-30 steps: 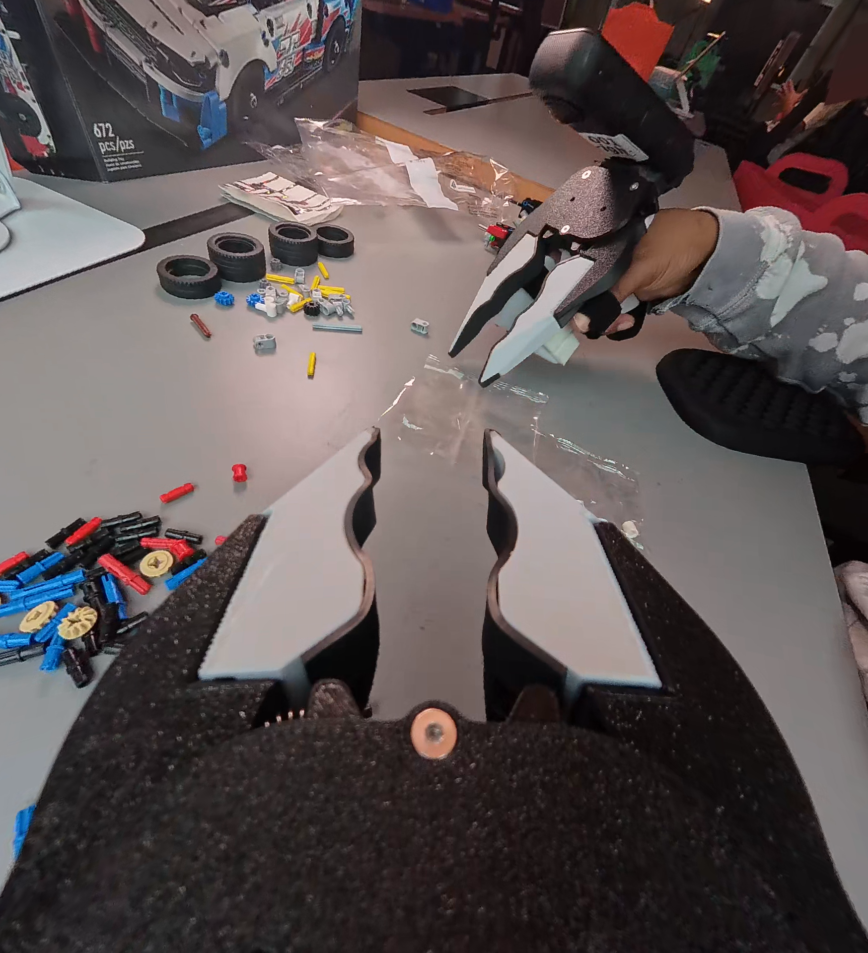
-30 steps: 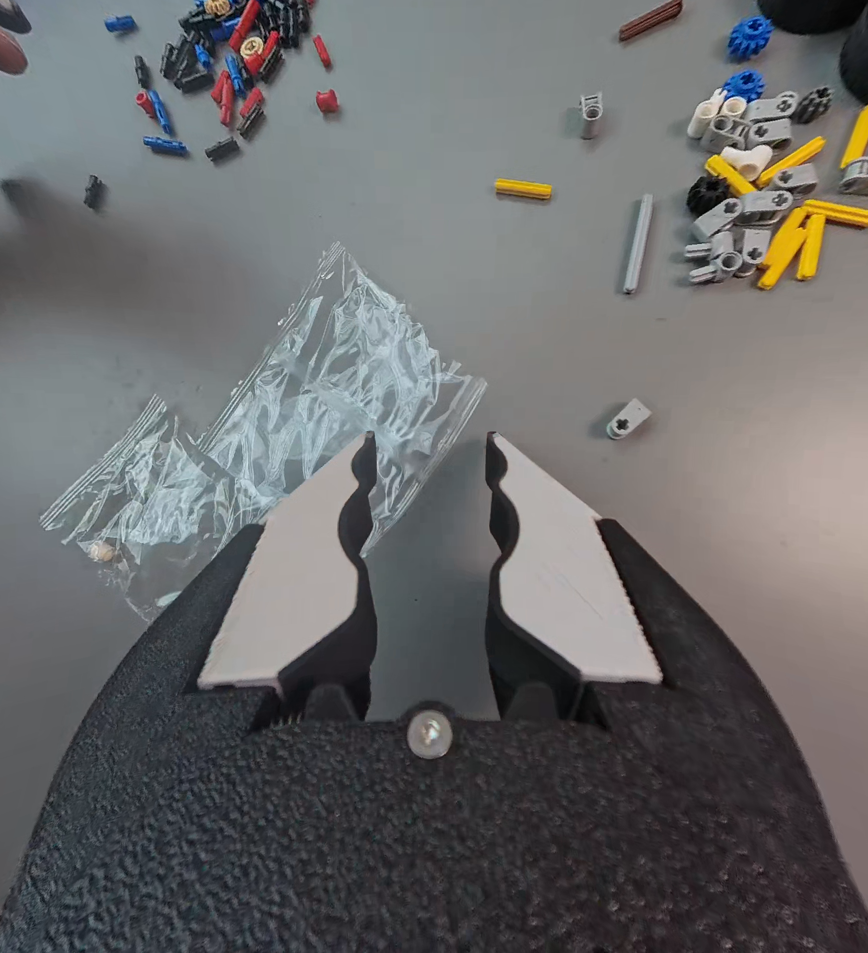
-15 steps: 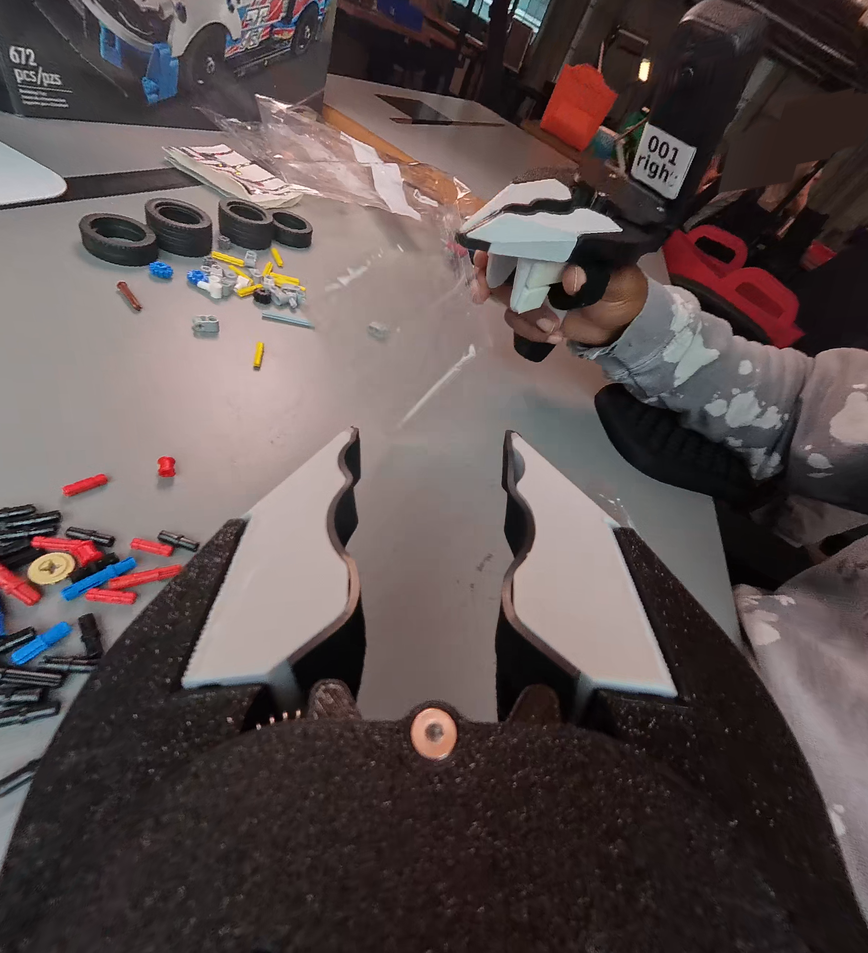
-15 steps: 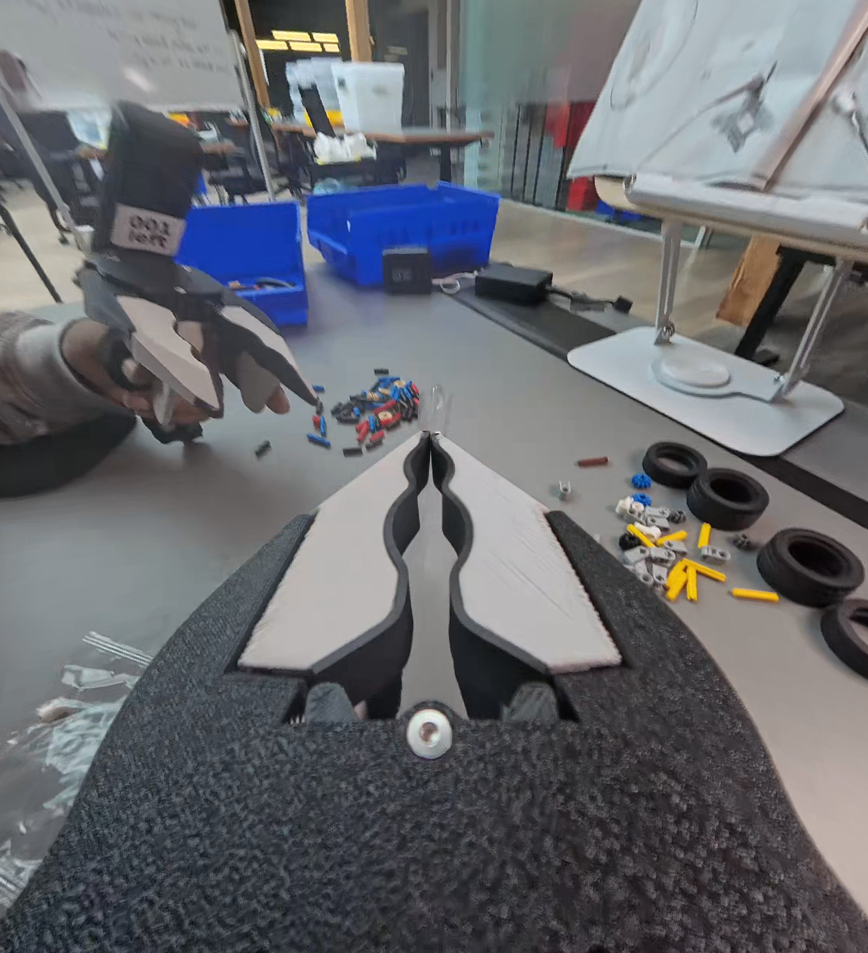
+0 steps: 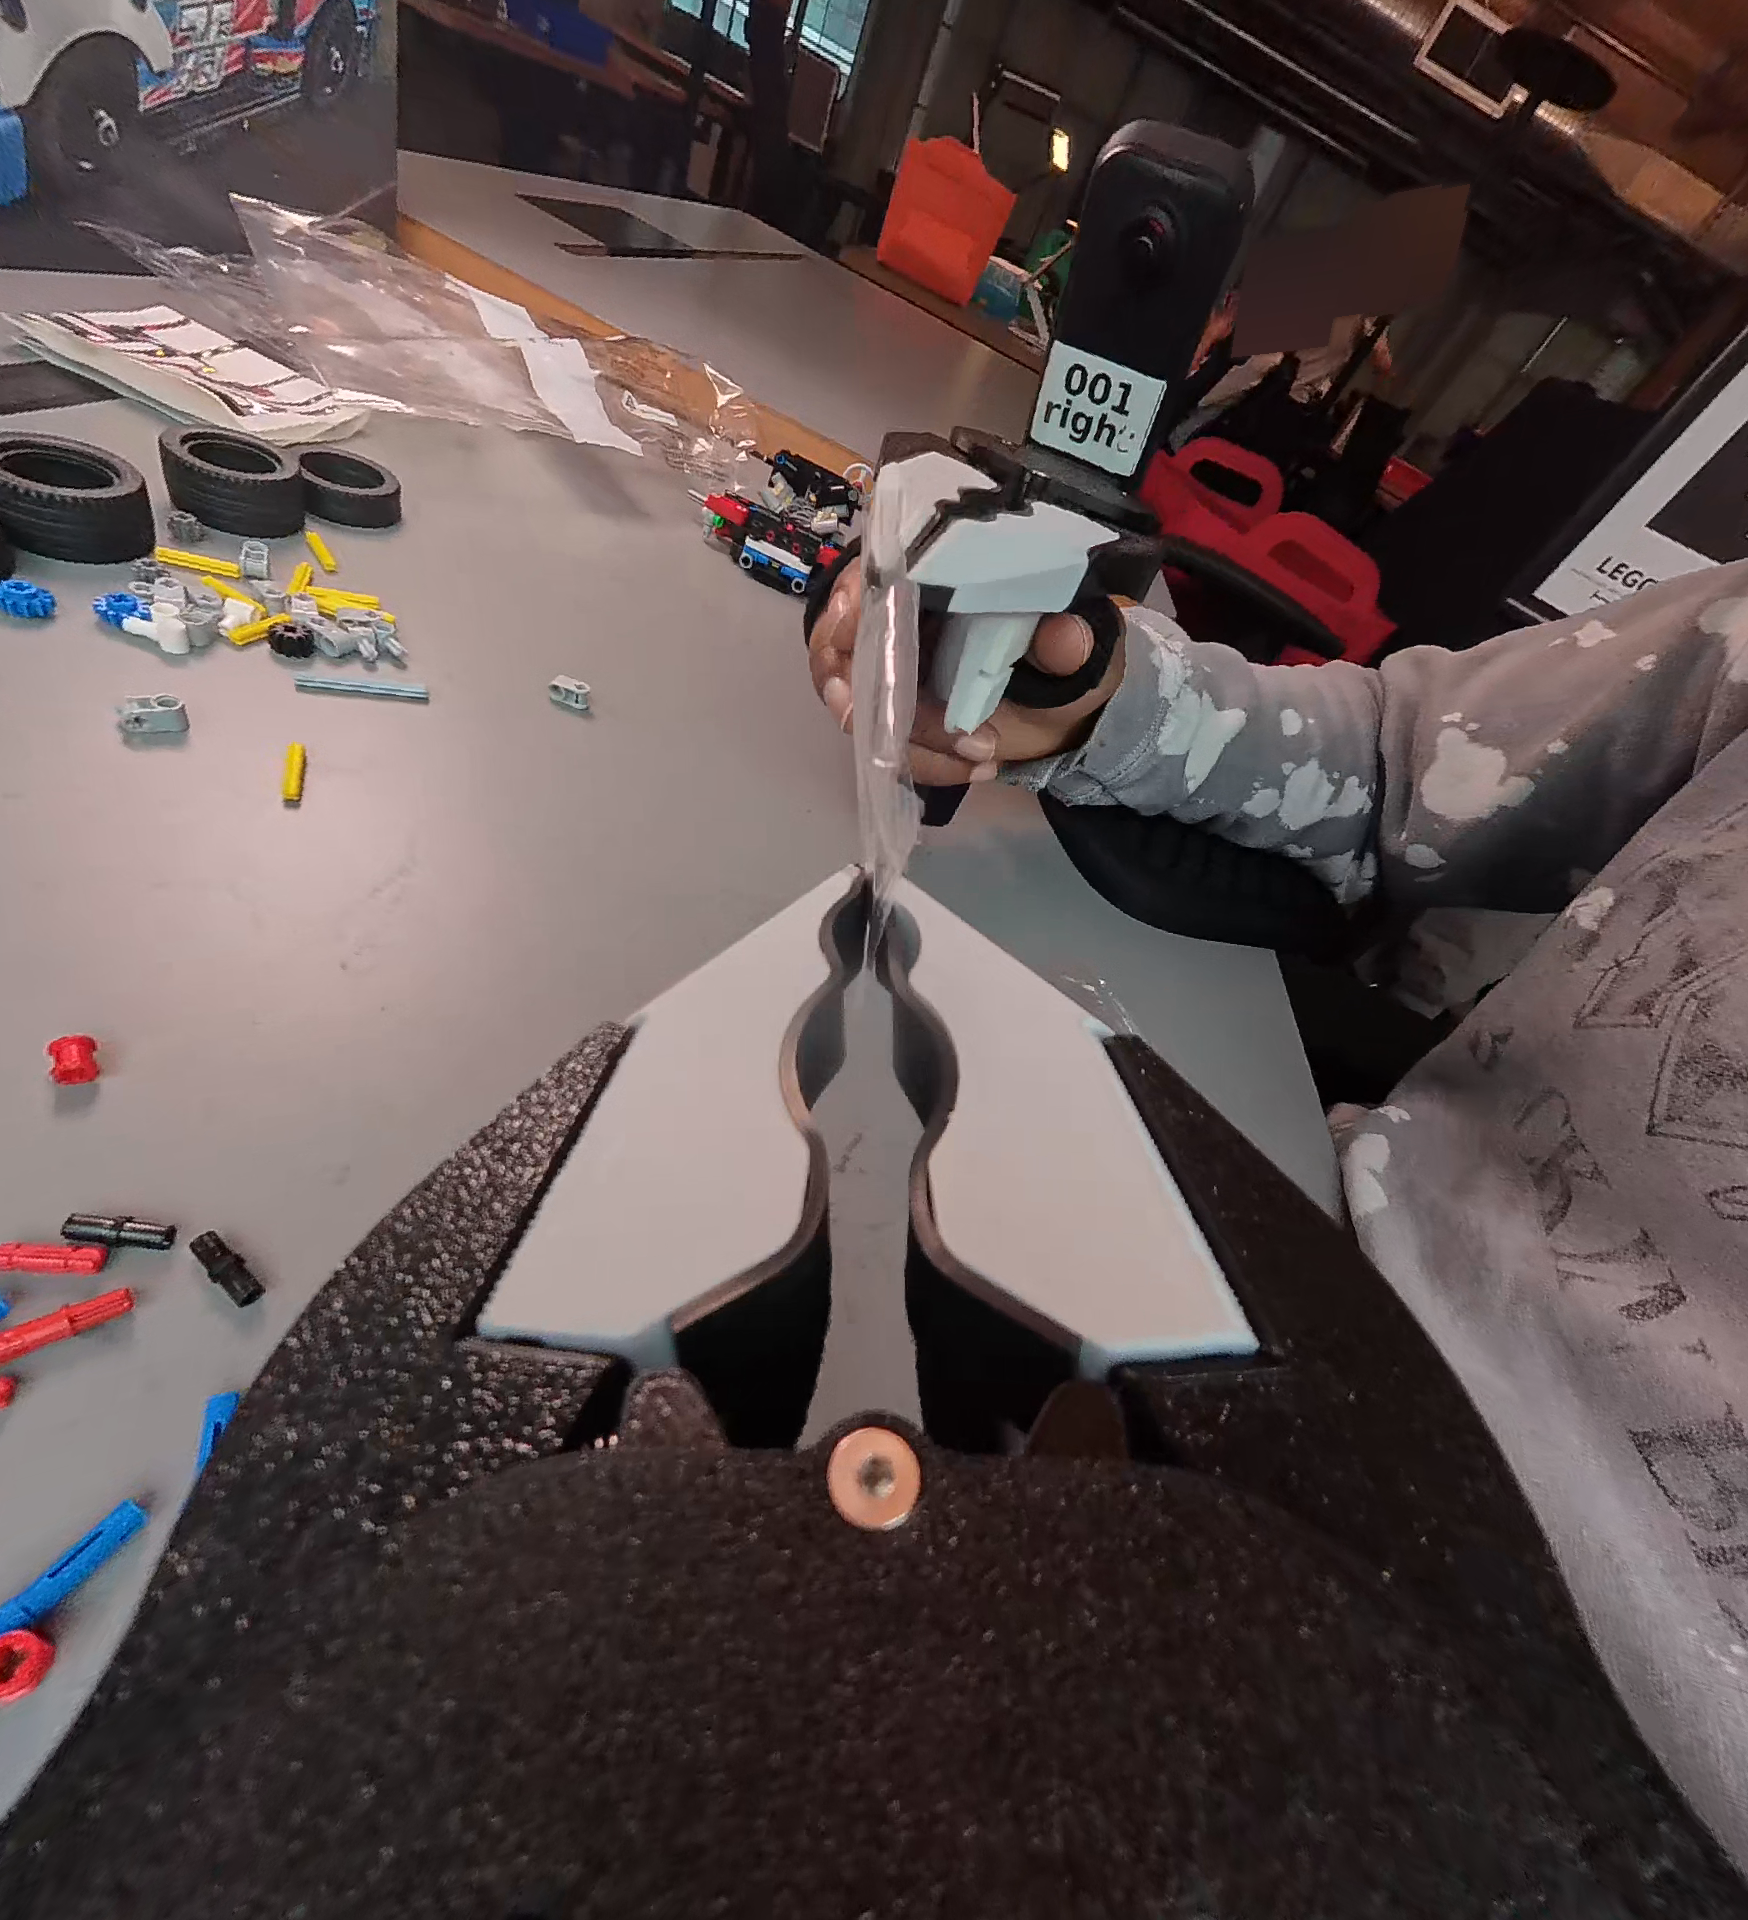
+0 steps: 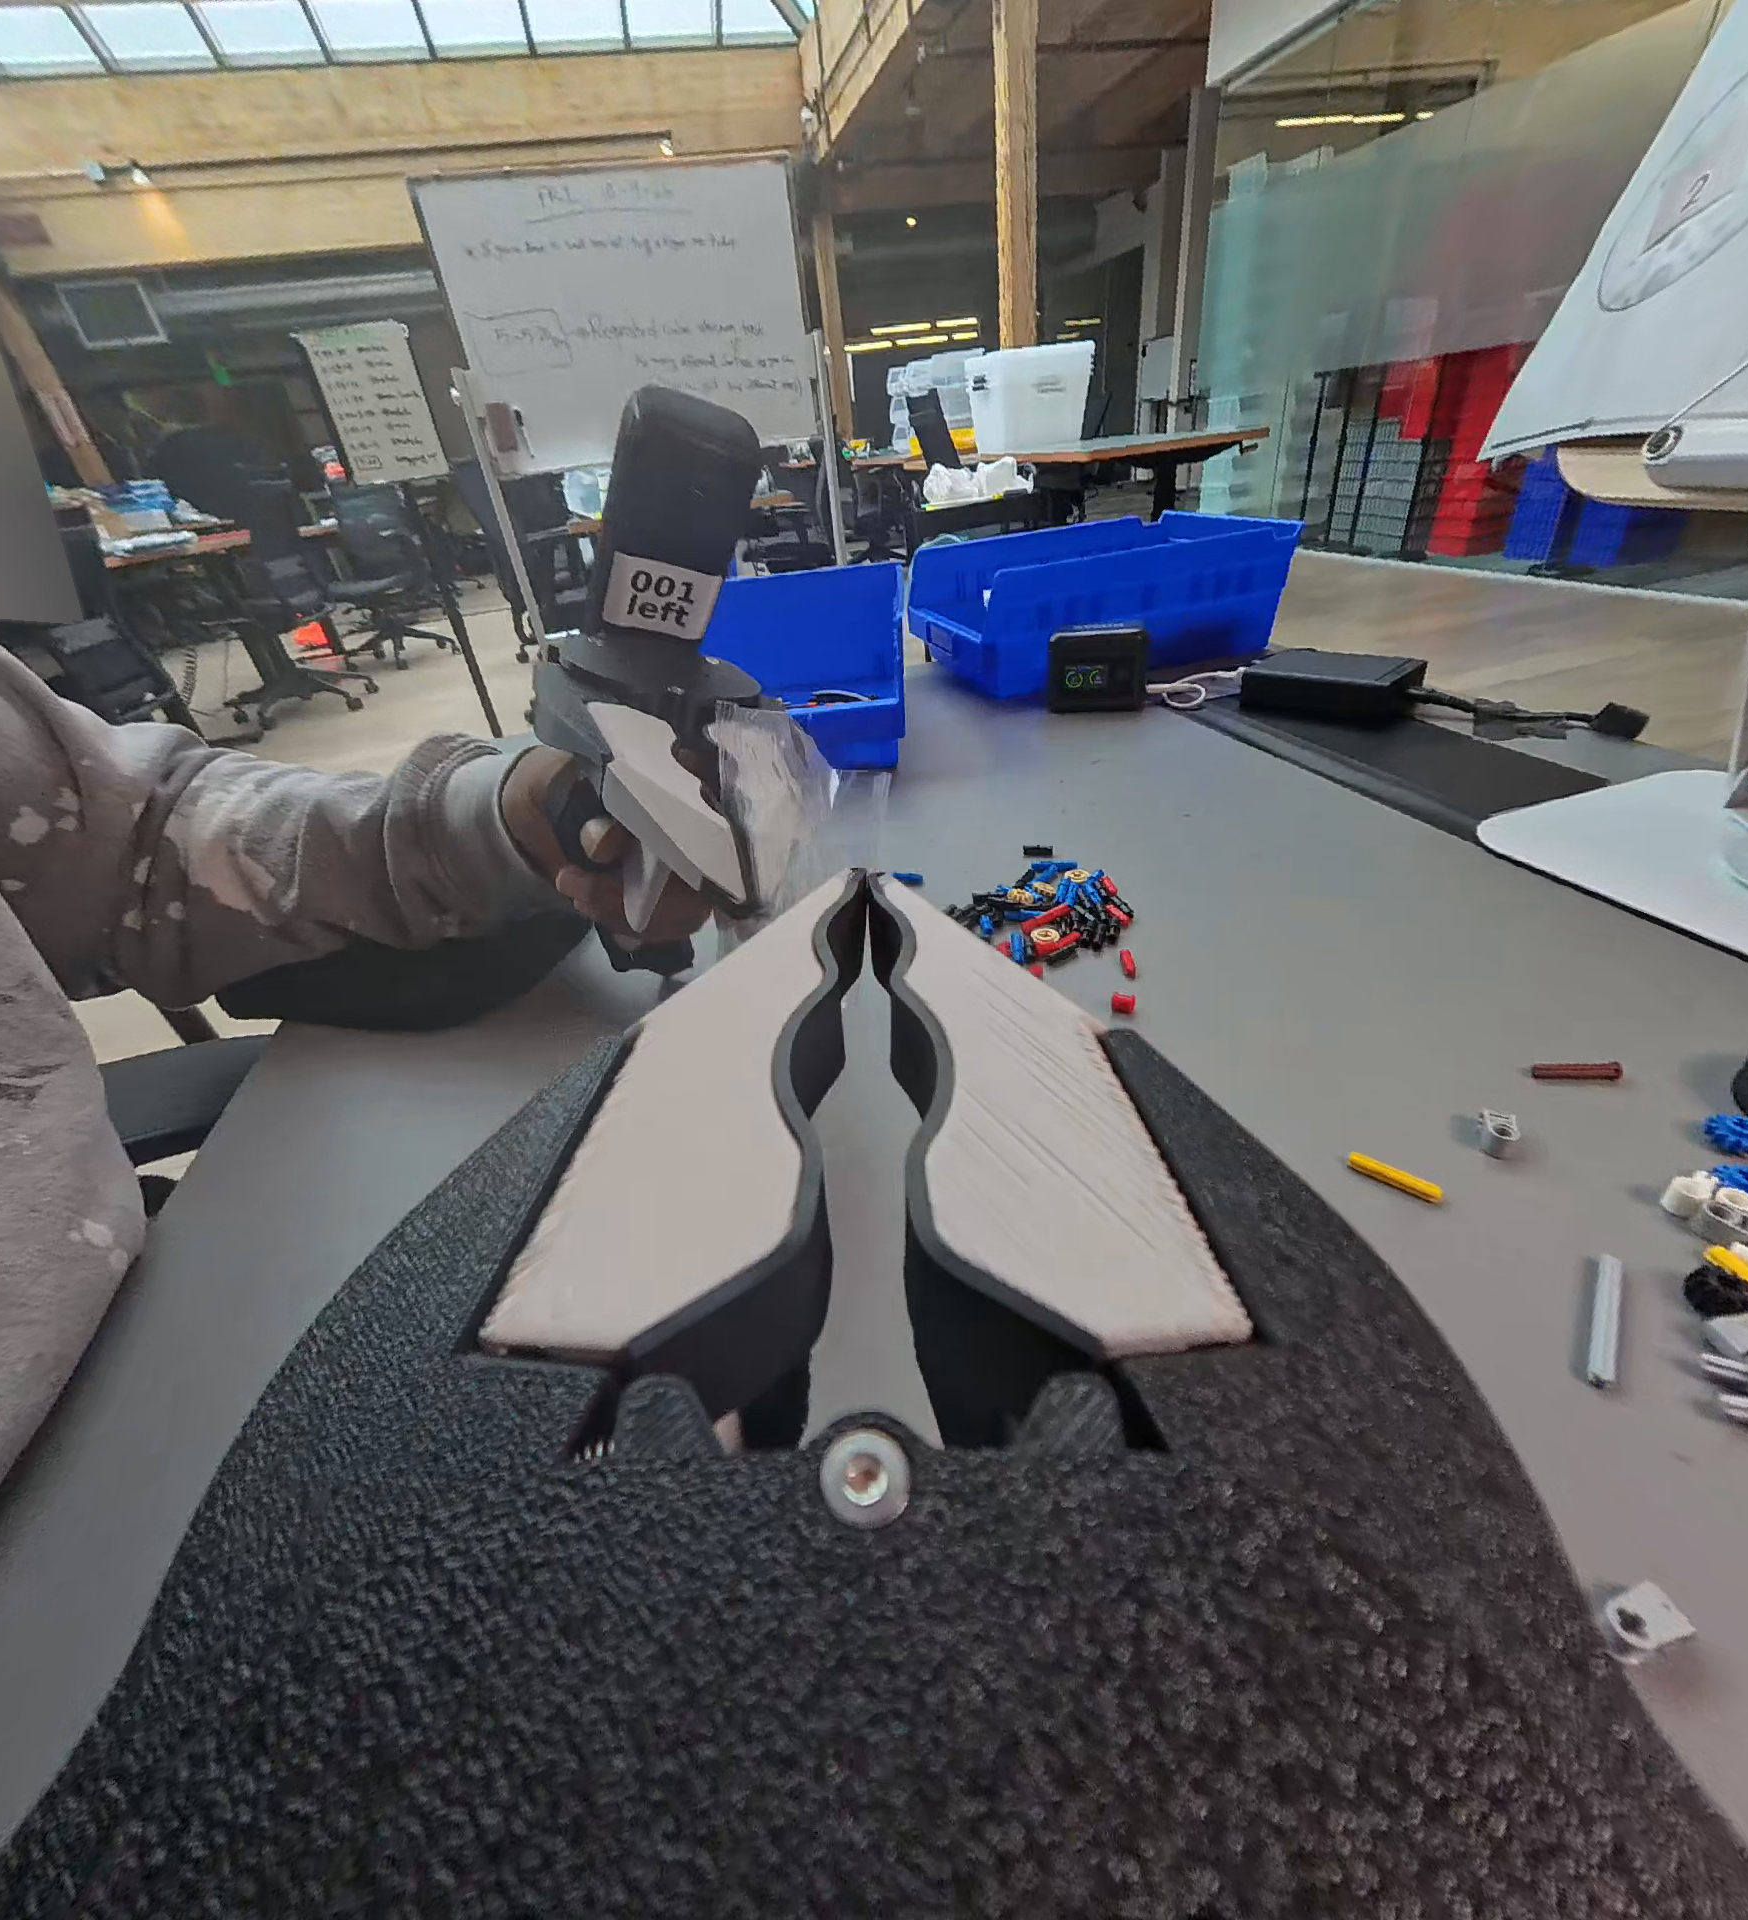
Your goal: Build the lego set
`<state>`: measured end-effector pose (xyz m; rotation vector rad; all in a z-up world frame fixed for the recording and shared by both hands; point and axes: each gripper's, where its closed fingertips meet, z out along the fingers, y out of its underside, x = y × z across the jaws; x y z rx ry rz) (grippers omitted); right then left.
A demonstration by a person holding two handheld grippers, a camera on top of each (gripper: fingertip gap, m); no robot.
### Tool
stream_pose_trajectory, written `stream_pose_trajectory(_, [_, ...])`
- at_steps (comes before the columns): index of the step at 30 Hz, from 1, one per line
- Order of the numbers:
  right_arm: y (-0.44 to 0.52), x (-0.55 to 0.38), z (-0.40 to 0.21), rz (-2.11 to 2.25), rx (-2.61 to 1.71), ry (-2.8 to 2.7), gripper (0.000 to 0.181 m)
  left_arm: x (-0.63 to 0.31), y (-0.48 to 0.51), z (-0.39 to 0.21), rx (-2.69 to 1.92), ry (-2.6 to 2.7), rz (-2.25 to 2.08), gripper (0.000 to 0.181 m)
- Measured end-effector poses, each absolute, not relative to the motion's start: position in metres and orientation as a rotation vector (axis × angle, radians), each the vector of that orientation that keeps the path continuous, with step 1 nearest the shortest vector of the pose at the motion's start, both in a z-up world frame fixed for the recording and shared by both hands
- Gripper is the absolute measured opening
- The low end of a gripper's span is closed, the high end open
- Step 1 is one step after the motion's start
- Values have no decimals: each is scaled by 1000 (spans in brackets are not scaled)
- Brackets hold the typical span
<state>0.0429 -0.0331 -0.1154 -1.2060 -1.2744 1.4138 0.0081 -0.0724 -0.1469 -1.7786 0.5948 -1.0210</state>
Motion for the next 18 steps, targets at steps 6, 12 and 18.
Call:
stream_pose_trajectory(6, [-36, 47, -135, 1293, -1202, -1428, 0, -4, -68, -158, -1833, 634, -872, 1])
stream_pose_trajectory(12, [-58, 54, -159, 1206, -1115, -1652, 0, -5, -89, -176, -1903, 863, -777, 0])
stream_pose_trajectory(18, [-78, 59, -173, 1239, -1110, -1786, 3, 4, -103, -194, -1926, 1005, -712, 0])
